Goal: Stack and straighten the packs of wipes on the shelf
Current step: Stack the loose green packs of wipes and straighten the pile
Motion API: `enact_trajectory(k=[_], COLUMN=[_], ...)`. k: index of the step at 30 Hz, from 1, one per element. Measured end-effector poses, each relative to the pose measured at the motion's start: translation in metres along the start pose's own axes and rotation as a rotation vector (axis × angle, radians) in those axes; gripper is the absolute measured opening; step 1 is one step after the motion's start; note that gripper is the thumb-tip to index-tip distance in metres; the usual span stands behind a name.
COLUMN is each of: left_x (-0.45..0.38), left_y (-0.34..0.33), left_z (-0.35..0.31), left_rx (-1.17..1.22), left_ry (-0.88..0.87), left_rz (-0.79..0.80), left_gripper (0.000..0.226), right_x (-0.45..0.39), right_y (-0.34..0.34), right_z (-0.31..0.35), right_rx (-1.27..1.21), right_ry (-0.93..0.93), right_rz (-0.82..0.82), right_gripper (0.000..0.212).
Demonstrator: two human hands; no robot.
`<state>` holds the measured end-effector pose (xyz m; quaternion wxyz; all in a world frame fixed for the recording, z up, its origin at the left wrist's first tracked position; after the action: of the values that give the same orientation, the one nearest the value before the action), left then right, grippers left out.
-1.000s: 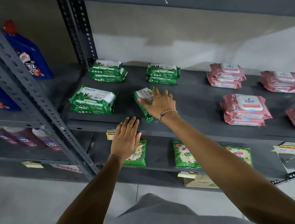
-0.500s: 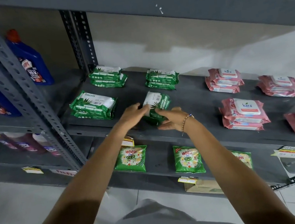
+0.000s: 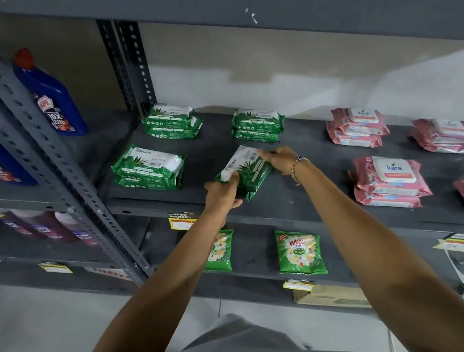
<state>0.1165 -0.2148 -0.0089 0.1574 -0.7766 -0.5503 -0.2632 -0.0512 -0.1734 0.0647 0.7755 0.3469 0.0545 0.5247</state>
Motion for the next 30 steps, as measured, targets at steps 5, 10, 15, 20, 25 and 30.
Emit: enact_trajectory(k=[5, 10, 15, 20, 25, 30], left_x=[-0.036, -0.041, -0.044, -0.048, -0.047, -0.048], left_y=[0.018, 0.014, 0.008, 0.01, 0.014, 0.013], left_z=[-0.016, -0.034, -0.038, -0.037, -0.037, -0.036], left_rx=[-0.062, -0.114, -0.155, -0.22, -0.282, -0.35], left_ry=[-0.04, 0.006, 0.031, 0.007, -0.004, -0.047], left_rz=[0.096, 0.247, 0.244, 0.194, 0.184, 0.192], left_gripper=[0.113, 0.114, 0.097, 0.094, 0.088, 0.096], right_x=[0.007, 0.016, 0.008, 0.01, 0.022, 0.031], right_y=[0.004, 0.003, 0.007, 0.007, 0.0, -0.003], right_z=[-0.039, -0.065, -0.063, -0.063, -0.064, -0.068], right_rx=[-0.088, -0.287, -0.346, -0.392, -0.425, -0.441], right_ry=[-0.127, -0.155, -0.153, -0.166, -0.163, -0.145], right_rz=[0.063, 0.076, -0.074, -0.123, -0.167, -0.214], right_gripper=[0.068, 0.063, 0.053, 0.063, 0.064, 0.063])
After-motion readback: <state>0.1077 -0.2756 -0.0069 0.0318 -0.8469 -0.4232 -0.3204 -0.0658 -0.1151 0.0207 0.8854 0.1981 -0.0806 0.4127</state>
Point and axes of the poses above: each hand's wrist, its own x-axis away from the middle knuckle, its own y-axis out of the back of the hand, z = x × y, the point moved 6 cm from there along -x, towards the middle knuckle, and after that the axes turned 7 degrees about y, right-handed, at the moved point
